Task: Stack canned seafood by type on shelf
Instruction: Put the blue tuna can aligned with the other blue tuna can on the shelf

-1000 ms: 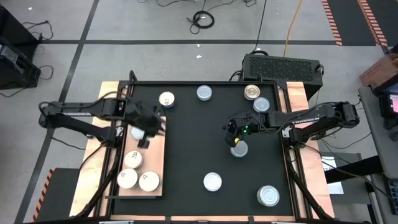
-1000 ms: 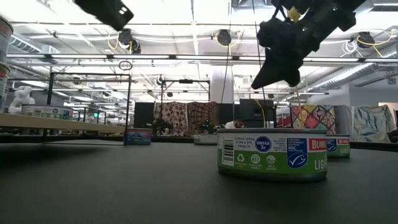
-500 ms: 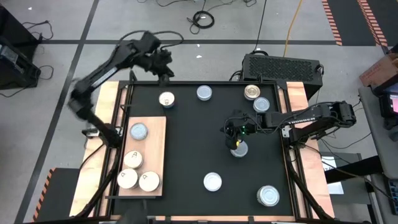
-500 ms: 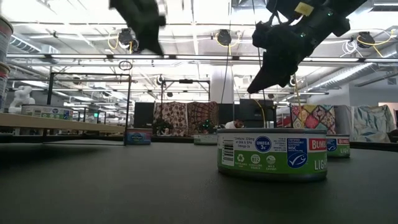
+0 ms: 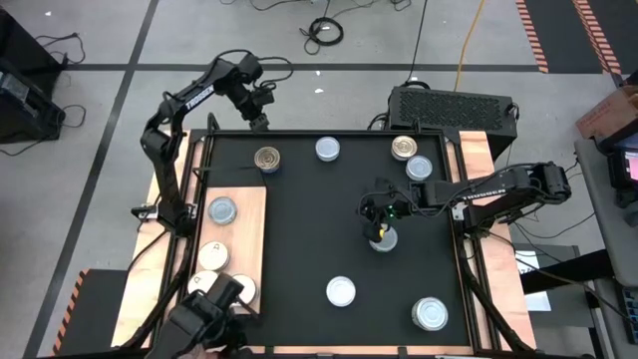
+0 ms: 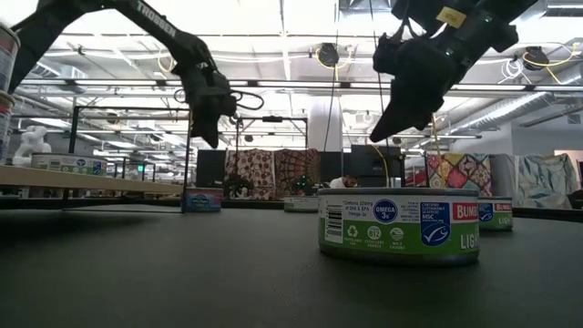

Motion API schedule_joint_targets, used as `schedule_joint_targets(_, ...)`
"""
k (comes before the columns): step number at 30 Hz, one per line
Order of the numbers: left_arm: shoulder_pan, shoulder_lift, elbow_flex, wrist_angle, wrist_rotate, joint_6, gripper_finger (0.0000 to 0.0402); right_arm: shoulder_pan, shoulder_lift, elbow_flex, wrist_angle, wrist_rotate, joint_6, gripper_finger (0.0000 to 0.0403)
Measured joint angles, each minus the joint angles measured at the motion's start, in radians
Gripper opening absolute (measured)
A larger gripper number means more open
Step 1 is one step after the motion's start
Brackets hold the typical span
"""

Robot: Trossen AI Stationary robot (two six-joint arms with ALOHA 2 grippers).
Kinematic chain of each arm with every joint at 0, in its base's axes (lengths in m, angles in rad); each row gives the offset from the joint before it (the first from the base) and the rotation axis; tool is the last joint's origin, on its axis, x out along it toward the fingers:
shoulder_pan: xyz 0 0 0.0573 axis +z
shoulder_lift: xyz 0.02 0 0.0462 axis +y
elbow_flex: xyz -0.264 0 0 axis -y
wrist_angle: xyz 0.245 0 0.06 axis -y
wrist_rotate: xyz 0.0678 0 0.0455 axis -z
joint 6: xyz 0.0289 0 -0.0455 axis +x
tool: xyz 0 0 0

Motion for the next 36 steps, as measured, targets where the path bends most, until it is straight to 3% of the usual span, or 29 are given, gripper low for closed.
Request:
schedule_joint_targets(7, -0.002, -0.014, 0.008, -0.048, 0.022, 0.000, 0.0056, 0.000, 0.000, 0.000, 0.018, 0.000, 0.015, 0.0000)
schedule_joint_targets(12, -0.023, -0.046, 0.015, -0.093, 0.153, 0.000, 0.0056, -0.001, 0.000, 0.002, 0.022, -0.001, 0.025, 0.0000)
schedule_joint_targets(19, -0.107, -0.070, -0.024, -0.140, 0.133, 0.002, 0.0056, -0.004, 0.000, 0.011, 0.064, -0.002, -0.030, 0.0000)
schedule_joint_targets(27, -0.177, -0.070, -0.070, -0.100, 0.112, 0.002, 0.0056, -0.079, 0.000, 0.007, 0.125, -0.112, -0.130, 0.0000)
schedule_joint_targets(33, -0.207, -0.070, -0.148, 0.013, 0.110, -0.054, 0.0056, -0.165, 0.001, -0.017, 0.221, -0.253, -0.201, 0.0000)
schedule_joint_targets(36, -0.234, -0.070, -0.170, 0.018, 0.110, -0.058, 0.0056, -0.194, 0.001, -0.017, 0.244, -0.265, -0.201, 0.0000)
